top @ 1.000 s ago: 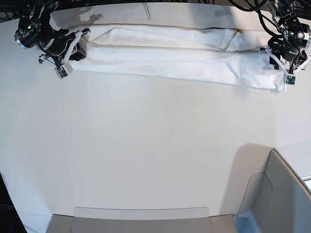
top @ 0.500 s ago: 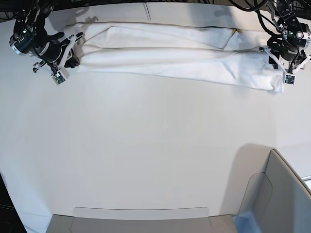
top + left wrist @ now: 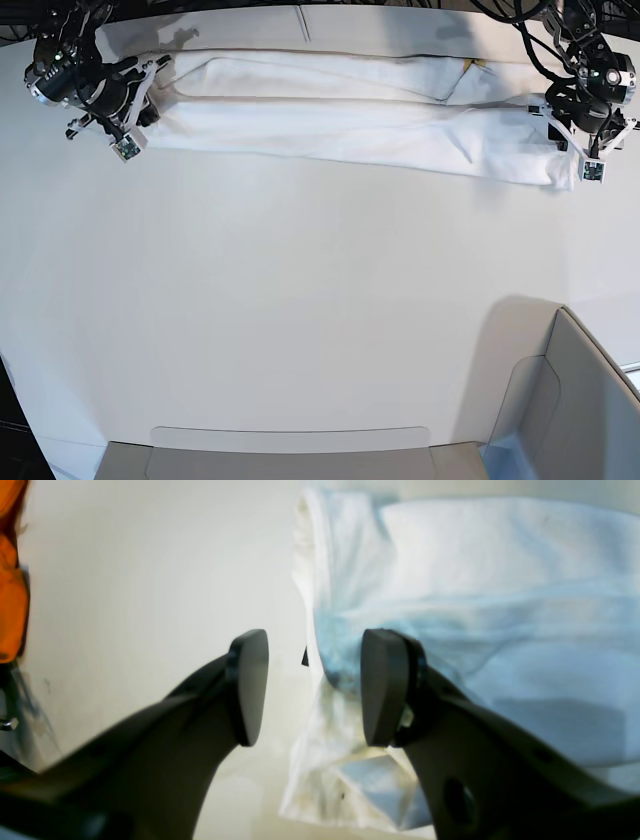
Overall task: Layout the t-shirt on the table in an organized manner, then fold the t-shirt properly
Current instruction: 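Regrasp the strip ends with both grippers and straighten the fold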
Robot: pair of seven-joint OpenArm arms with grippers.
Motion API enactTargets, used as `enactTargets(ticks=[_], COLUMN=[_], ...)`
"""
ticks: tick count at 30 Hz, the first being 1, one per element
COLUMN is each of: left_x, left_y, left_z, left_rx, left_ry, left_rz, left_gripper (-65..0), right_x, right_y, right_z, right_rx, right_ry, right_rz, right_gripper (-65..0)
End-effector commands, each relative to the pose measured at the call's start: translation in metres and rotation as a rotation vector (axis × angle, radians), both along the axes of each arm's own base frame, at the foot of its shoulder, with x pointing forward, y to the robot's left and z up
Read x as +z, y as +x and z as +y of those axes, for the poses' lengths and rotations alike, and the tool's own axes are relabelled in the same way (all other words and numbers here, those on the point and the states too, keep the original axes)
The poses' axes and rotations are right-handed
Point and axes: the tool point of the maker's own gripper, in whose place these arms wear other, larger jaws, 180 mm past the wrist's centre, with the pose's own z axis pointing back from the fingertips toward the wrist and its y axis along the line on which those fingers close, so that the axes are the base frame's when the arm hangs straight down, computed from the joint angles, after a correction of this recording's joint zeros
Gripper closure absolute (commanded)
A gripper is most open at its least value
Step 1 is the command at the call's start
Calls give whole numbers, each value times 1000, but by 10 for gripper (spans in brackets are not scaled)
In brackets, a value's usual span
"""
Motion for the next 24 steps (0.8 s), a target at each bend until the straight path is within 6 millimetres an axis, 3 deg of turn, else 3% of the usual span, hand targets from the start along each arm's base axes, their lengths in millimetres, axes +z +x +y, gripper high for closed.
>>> enactTargets(ticks=[1, 8, 15, 18, 24], left_x=[10, 8, 4, 2, 2], left_y=[5, 4, 11, 18, 20], left_z=[4, 4, -8, -22, -22], left_rx=[-3, -1, -49, -103, -125], left_ry=[20, 15, 6, 3, 20], left_rz=[-31, -25, -15, -6, 15], left_gripper=[-305, -305, -303, -303, -263], right_x=[6, -2, 0, 0, -3], right_y=[0, -16, -11, -5, 2], right_z=[0, -1, -2, -13, -30], right_rx=[19, 20, 19, 5, -54], right_ry=[-3, -4, -11, -73, -210], right_rz=[-21, 22, 10, 3, 6], right_gripper=[-10, -10, -10, -10, -10])
